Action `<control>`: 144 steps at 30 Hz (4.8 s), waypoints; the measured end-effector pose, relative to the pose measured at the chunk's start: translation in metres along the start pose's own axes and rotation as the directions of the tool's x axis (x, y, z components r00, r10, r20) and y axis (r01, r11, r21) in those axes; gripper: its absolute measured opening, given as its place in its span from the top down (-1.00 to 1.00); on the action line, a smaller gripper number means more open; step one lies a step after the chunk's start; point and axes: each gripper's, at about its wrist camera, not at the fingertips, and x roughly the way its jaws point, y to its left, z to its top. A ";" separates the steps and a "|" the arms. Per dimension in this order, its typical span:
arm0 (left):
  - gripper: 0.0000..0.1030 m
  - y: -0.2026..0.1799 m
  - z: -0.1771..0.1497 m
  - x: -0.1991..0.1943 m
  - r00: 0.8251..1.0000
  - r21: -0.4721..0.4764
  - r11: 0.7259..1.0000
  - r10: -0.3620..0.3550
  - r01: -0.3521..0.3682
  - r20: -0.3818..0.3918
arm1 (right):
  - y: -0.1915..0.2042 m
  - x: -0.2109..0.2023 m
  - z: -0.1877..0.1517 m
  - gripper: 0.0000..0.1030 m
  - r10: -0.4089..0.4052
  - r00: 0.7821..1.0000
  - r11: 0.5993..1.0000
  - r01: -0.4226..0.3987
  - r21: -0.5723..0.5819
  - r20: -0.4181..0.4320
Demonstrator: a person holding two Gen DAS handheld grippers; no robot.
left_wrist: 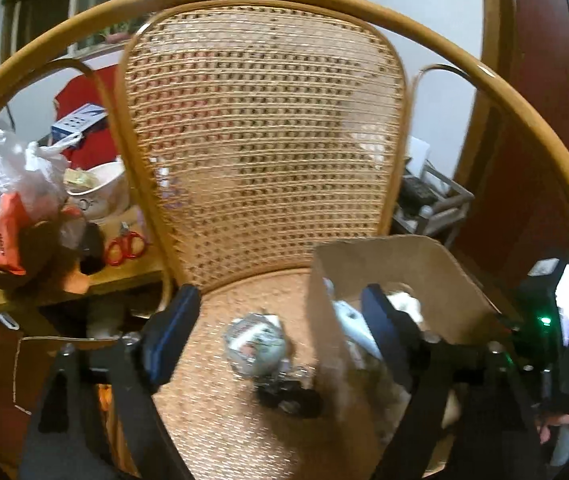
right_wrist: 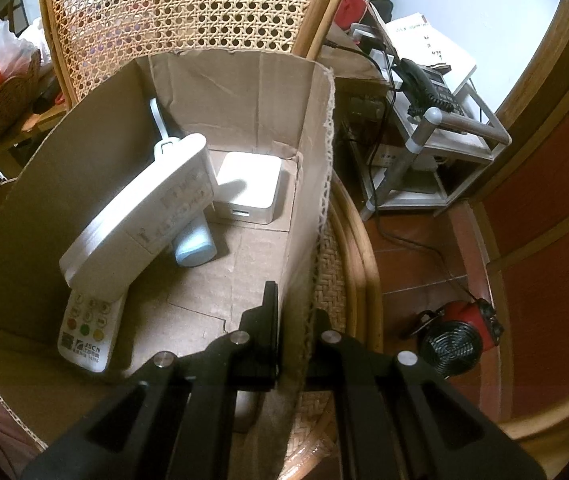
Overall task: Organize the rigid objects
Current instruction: 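Withdraw the left gripper from the box toward the Cheers meter, then lower the left gripper and close it on the round Cheers meter, then carry the Cheers meter into the box and open the left gripper, then withdraw the left gripper and lower it onto the white square device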
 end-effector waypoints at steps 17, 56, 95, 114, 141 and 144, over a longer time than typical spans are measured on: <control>-0.91 0.046 -0.016 0.079 0.991 -0.022 0.998 -0.066 0.064 -0.115 | -0.001 0.001 0.001 0.85 -0.004 1.000 1.000 0.004 -0.008 0.000; -0.20 0.020 -0.053 0.137 0.952 0.055 0.997 -0.040 0.060 -0.305 | -0.005 0.006 0.003 0.85 0.014 1.000 1.000 -0.014 0.008 -0.011; -0.20 -0.055 0.003 -0.035 0.958 0.070 0.974 -0.224 0.215 0.178 | -0.008 0.006 0.000 0.85 0.024 1.000 1.000 -0.024 0.006 -0.014; -0.20 -0.076 -0.012 0.022 0.980 0.037 0.981 -0.188 0.191 -0.069 | -0.011 0.005 -0.003 0.84 0.027 1.000 1.000 -0.026 0.007 -0.014; -0.93 0.008 -0.014 0.033 0.986 0.021 0.994 0.107 -0.105 -0.127 | -0.010 0.005 -0.003 0.85 0.028 0.999 1.000 -0.028 0.006 -0.016; -0.93 0.017 -0.018 0.046 0.977 0.017 0.993 0.120 -0.118 -0.175 | -0.010 0.005 -0.003 0.85 0.028 0.999 1.000 -0.028 0.006 -0.016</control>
